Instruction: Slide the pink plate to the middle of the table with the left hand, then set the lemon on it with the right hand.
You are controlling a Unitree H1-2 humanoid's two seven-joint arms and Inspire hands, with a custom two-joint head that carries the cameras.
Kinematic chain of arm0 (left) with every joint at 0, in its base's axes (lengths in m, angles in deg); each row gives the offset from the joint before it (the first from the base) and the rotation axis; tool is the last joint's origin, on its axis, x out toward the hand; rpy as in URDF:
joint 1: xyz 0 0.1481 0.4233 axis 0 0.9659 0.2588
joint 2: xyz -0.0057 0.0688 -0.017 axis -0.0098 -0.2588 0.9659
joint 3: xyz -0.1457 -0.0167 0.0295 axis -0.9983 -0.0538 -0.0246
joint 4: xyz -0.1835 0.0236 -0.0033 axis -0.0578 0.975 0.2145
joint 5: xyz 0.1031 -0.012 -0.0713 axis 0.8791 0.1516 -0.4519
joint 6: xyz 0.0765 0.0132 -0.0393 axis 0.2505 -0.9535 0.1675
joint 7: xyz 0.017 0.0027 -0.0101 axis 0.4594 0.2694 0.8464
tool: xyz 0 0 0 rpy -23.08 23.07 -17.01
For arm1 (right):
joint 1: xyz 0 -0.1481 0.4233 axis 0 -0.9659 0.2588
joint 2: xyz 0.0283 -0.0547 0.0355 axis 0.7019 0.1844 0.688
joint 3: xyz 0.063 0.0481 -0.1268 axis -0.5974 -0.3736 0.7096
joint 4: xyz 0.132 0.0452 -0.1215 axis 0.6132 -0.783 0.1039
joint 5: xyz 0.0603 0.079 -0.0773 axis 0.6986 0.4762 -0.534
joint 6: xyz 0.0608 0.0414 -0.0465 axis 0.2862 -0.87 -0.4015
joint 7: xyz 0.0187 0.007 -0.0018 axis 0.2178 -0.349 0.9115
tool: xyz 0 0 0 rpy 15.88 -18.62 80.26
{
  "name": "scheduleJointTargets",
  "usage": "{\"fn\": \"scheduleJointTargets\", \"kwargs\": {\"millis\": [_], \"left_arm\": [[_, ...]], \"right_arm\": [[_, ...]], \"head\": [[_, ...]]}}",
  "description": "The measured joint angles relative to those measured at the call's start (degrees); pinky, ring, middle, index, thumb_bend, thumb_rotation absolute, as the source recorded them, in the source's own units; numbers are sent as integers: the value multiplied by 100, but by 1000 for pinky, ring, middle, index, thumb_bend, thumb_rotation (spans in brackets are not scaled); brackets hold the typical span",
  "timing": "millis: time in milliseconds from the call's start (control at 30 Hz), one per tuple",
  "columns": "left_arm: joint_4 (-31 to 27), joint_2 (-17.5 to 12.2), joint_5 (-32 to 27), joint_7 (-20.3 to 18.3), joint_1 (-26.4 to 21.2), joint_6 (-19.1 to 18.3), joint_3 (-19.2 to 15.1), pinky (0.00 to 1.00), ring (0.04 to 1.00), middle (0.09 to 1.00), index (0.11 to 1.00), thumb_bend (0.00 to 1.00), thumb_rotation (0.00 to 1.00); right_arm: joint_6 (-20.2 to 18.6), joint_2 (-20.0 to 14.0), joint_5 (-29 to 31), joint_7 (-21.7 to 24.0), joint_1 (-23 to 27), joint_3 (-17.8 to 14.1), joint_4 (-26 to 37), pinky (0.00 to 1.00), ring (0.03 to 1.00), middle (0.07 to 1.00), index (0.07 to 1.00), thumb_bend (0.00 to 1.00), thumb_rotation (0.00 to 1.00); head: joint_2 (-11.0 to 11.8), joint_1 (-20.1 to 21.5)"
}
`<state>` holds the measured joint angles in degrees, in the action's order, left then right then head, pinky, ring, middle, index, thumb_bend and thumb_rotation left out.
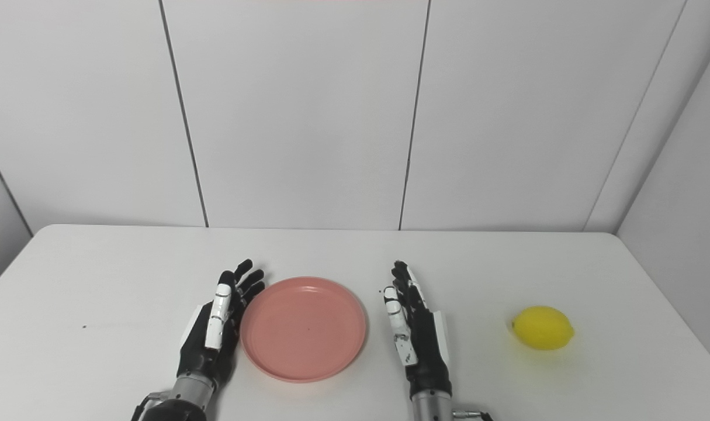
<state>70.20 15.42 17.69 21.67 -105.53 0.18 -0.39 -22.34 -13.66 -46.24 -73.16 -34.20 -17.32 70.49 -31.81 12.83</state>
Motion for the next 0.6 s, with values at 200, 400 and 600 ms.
{"fn": "scheduleJointTargets", "kwargs": {"millis": [200, 400, 600], "left_arm": [[-6, 74, 138, 63, 10, -9, 59, 992, 941, 934, 932, 675, 1000], [-6, 86, 256, 118, 17, -10, 128, 989, 945, 938, 938, 686, 1000], [-1, 113, 259, 125, 17, -7, 147, 978, 942, 930, 933, 667, 1000]], "right_arm": [[0, -28, 27, 23, 0, -2, 10, 923, 913, 909, 919, 632, 1000], [-2, -66, 48, 31, -4, -16, 32, 892, 895, 901, 910, 642, 1000], [-5, -84, 204, 72, -8, -59, 55, 877, 892, 906, 911, 671, 1000]], "head": [[-106, -185], [-237, -281], [-273, -360]]}}
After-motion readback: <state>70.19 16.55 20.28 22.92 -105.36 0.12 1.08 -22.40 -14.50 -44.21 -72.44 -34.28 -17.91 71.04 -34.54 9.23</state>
